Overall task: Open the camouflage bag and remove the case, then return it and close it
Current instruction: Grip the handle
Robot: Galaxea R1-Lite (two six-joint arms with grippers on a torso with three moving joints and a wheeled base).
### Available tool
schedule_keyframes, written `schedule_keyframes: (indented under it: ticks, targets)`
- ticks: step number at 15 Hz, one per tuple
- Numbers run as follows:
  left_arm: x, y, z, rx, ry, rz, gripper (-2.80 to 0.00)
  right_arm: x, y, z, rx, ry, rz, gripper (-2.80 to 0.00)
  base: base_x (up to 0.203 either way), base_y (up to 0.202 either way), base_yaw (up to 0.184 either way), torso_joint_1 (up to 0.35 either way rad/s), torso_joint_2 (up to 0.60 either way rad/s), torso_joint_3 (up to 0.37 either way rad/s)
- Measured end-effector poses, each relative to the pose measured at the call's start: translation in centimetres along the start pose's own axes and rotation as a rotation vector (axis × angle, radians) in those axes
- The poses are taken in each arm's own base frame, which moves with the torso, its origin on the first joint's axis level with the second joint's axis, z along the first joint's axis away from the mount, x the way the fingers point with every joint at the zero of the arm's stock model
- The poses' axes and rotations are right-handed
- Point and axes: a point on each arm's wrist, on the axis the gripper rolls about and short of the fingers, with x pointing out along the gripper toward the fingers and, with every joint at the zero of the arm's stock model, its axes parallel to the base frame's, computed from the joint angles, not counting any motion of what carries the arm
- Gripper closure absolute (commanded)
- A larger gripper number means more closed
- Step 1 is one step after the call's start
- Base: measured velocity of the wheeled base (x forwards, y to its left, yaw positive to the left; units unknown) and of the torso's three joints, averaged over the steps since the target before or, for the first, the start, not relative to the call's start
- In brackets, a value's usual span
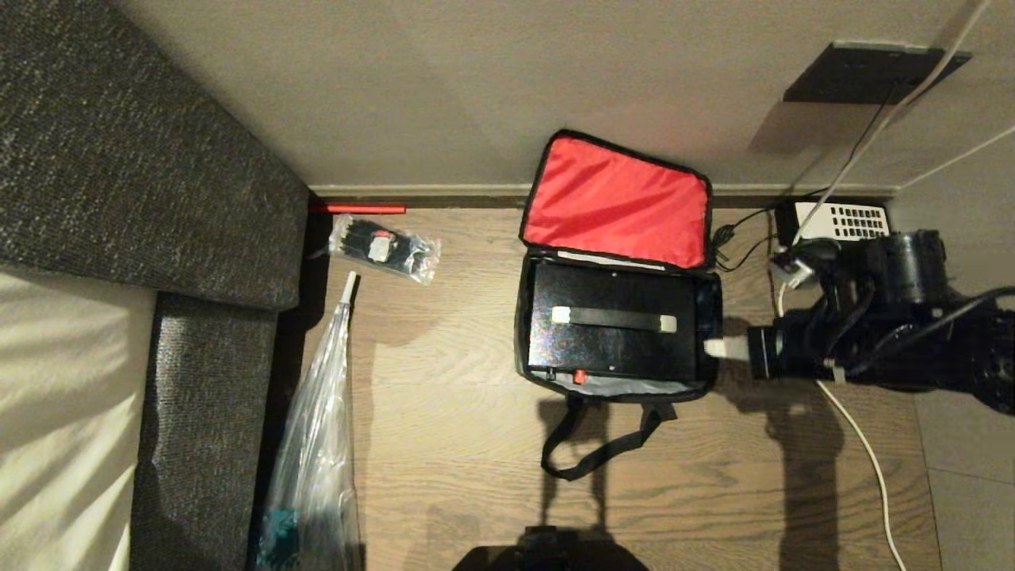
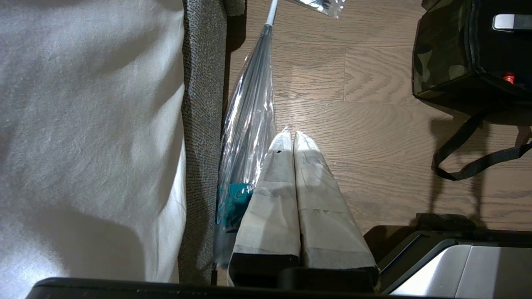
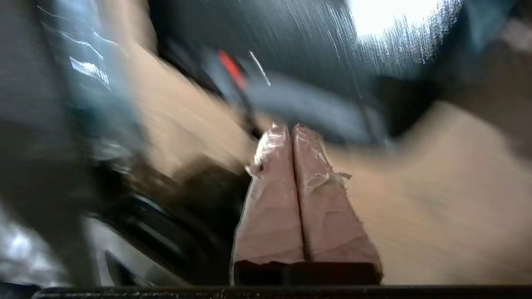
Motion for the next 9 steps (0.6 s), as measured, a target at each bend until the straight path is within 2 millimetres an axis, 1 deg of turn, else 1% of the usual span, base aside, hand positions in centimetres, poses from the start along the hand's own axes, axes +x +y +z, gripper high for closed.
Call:
schedule_keyframes:
  ticks: [1, 2, 4, 6, 9]
  targets:
    - [0.0, 0.0, 0.0, 0.0, 0.0, 0.0, 0.0, -0.7, 0.7, -1.2, -0.006, 0.029, -0.082, 0.0, 0.0, 0.0, 0.0, 0.0, 0.0, 0.0]
    - [0.0, 0.0, 0.0, -0.001, 0.0, 0.0, 0.0, -1.6, 1.3, -1.8, -0.007, 0.039, -0.14, 0.0, 0.0, 0.0, 0.0, 0.0, 0.0, 0.0]
    - [0.0, 0.0, 0.0, 0.0, 0.0, -0.001, 0.0, -4.1, 2.3, -2.4, -0.002, 0.031, -0.179, 0.0, 0.0, 0.0, 0.0, 0.0, 0.0, 0.0]
    - [0.0, 0.0, 0.0, 0.0, 0.0, 0.0, 0.0, -7.1, 3.3, -2.5, -0.002, 0.002, -0.189, 0.0, 0.0, 0.0, 0.0, 0.0, 0.0, 0.0]
    - [0.0, 0.0, 0.0, -0.001, 0.0, 0.0, 0.0, -13.1, 4.9, -3.4, -0.022, -0.095, -0.207, 0.0, 0.0, 0.0, 0.0, 0.0, 0.0, 0.0]
